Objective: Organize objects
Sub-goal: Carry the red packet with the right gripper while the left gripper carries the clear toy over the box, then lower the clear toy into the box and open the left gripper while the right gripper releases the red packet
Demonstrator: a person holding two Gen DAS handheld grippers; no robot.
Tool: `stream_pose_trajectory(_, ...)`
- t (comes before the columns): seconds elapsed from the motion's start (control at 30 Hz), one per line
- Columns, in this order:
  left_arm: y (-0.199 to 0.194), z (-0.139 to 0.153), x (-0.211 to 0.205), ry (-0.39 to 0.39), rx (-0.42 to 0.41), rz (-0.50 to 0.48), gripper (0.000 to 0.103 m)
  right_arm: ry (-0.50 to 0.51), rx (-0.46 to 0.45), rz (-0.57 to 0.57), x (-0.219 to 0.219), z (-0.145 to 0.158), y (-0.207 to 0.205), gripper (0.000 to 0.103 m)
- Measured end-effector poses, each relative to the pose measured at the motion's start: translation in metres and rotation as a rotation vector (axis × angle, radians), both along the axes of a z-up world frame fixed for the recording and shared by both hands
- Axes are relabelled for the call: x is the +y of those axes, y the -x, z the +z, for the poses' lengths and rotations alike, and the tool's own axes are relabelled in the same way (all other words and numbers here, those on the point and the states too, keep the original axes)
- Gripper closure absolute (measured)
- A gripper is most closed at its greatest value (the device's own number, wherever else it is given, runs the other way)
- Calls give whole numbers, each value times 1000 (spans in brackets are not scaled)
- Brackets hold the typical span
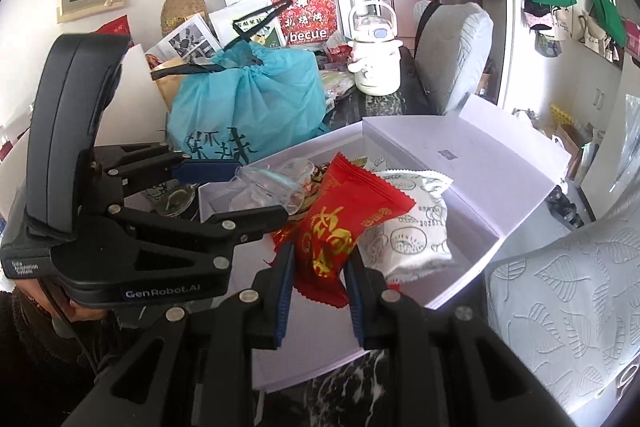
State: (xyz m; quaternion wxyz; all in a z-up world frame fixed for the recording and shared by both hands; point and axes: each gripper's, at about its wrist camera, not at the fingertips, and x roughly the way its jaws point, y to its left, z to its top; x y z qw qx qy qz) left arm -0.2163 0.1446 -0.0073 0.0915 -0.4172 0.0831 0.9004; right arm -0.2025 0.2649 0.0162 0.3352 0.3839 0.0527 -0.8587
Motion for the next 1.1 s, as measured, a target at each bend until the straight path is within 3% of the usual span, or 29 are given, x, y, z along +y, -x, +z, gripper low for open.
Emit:
stream_pose_trajectory(0.47,18,-30,5,35,-35,2,46,-9,-48,-28,-10,-32,17,79)
stream_pose_trajectory(1.1,31,-68,7,78,-122,24,46,-60,-33,-58,-13,-55,18,78)
